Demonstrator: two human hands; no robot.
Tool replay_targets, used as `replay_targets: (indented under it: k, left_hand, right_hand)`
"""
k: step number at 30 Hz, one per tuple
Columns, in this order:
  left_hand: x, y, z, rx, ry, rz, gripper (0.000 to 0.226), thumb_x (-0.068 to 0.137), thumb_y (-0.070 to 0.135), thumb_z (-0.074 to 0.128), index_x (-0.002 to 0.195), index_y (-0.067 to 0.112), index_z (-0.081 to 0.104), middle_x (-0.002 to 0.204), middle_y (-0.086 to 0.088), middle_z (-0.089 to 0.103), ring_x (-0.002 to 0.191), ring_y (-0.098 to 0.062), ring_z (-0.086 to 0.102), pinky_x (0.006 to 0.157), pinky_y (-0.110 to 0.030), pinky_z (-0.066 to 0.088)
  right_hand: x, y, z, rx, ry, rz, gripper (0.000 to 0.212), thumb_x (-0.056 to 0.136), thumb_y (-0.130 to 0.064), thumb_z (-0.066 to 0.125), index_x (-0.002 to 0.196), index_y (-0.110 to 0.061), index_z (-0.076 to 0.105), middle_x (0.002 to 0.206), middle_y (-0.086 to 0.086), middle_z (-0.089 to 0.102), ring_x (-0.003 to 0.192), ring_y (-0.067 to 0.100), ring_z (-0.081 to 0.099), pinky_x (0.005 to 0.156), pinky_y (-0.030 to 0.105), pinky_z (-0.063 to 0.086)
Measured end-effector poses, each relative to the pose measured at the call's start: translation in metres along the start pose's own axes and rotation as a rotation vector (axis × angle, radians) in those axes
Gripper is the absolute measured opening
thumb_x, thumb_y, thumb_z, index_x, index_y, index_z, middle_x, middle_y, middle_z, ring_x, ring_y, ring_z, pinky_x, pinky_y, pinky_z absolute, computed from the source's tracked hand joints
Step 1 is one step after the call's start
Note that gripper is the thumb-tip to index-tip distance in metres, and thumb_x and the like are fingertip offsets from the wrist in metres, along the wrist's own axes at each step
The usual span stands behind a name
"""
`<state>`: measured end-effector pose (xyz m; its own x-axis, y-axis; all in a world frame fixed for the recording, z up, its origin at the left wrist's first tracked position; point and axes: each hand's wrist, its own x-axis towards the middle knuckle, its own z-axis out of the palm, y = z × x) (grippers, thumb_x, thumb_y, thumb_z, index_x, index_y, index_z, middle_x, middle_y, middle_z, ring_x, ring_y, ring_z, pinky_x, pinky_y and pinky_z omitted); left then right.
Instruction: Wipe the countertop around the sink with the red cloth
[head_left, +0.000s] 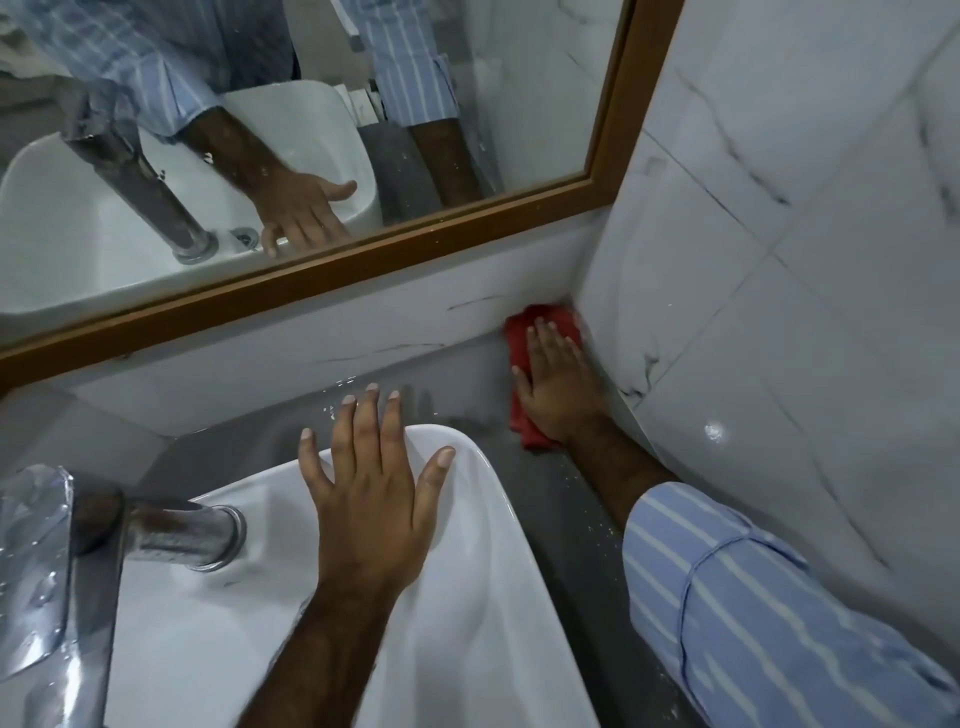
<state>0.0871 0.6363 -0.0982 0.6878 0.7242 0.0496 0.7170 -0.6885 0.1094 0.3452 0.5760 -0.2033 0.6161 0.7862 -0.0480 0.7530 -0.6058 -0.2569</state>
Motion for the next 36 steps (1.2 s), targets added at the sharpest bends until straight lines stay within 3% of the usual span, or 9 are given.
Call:
replay_targets:
  k: [3,6,18,21,25,28,30,33,36]
  left_hand:
    - [0.0,-0.001,-0.002,-0.013,0.002,0.014,0.089,0.1,0.071,0.001,0.158,0.016,0.042,0.165,-0.012,0.04,0.153,-0.036,0.036,0.125,-0.066,0.014]
    - [-0.001,-0.001,-0.003,-0.033,0.007,0.017,0.091,0.099,0.071,-0.001,0.157,0.015,0.042,0.165,-0.012,0.041,0.153,-0.036,0.036,0.124,-0.066,0.014]
    - [-0.007,-0.003,-0.016,-0.087,-0.052,0.026,0.099,0.094,0.074,-0.01,0.16,0.015,0.036,0.168,-0.009,0.036,0.157,-0.029,0.028,0.127,-0.061,0.011]
    - [-0.017,0.004,-0.024,-0.149,-0.081,0.009,0.1,0.091,0.077,-0.008,0.165,0.017,0.022,0.174,-0.006,0.017,0.162,-0.026,0.011,0.13,-0.056,0.001]
    - [-0.084,0.035,-0.041,-0.491,-0.223,0.012,0.103,0.083,0.085,0.009,0.166,0.024,-0.002,0.174,0.01,-0.013,0.158,-0.005,-0.017,0.129,-0.032,-0.006]
    - [-0.158,0.056,-0.052,-0.631,-0.424,-0.023,0.106,0.073,0.093,0.012,0.162,0.04,-0.012,0.165,0.032,-0.025,0.151,0.012,-0.023,0.123,-0.019,-0.009]
    - [-0.204,0.053,-0.05,-0.584,-0.545,-0.029,0.112,0.062,0.102,0.002,0.159,0.048,-0.017,0.158,0.04,-0.03,0.149,0.015,-0.024,0.123,-0.018,-0.009]
    - [-0.251,0.028,-0.038,-0.487,-0.607,0.021,0.126,0.055,0.105,-0.01,0.162,0.04,-0.008,0.16,0.038,-0.024,0.142,0.021,-0.03,0.116,-0.006,-0.015]
    - [-0.272,0.002,-0.035,-0.434,-0.545,0.097,0.114,0.074,0.098,0.003,0.165,0.03,0.017,0.169,0.027,0.002,0.15,0.017,-0.015,0.124,-0.015,0.004]
  right_hand:
    - [-0.013,0.013,-0.005,-0.029,0.033,0.085,0.079,0.099,-0.05,0.014,0.16,-0.001,0.024,0.169,0.017,0.025,0.157,0.031,0.024,0.129,0.043,0.014]
    - [-0.042,0.017,-0.002,-0.035,0.053,0.096,0.076,0.1,-0.047,0.022,0.158,0.0,0.031,0.166,0.019,0.033,0.154,0.032,0.03,0.129,0.045,0.02]
    - [-0.244,0.006,0.01,-0.053,0.104,0.285,0.069,0.104,-0.043,0.028,0.157,0.001,0.033,0.163,0.021,0.037,0.152,0.035,0.036,0.124,0.05,0.03]
    - [-0.237,0.005,0.01,-0.059,0.109,0.239,0.067,0.104,-0.041,0.029,0.156,0.001,0.035,0.162,0.022,0.039,0.151,0.035,0.037,0.124,0.05,0.029]
    - [-0.182,0.008,0.013,-0.03,0.091,0.081,0.066,0.104,-0.04,0.035,0.156,0.001,0.036,0.164,0.02,0.036,0.153,0.034,0.034,0.125,0.048,0.025]
    - [-0.149,0.01,0.008,-0.042,0.061,0.025,0.068,0.103,-0.042,0.03,0.155,0.001,0.038,0.164,0.02,0.037,0.152,0.034,0.036,0.125,0.047,0.025]
    - [-0.15,0.013,0.005,-0.045,0.048,0.031,0.069,0.103,-0.043,0.028,0.156,0.0,0.036,0.165,0.02,0.035,0.153,0.034,0.034,0.125,0.046,0.023]
    - [-0.183,0.027,0.002,-0.035,0.046,0.084,0.069,0.104,-0.043,0.029,0.158,0.0,0.032,0.167,0.019,0.032,0.155,0.032,0.029,0.127,0.046,0.022]
    - [-0.242,0.045,-0.005,-0.044,0.033,0.116,0.068,0.104,-0.042,0.031,0.159,-0.002,0.03,0.167,0.017,0.031,0.155,0.031,0.029,0.126,0.048,0.026]
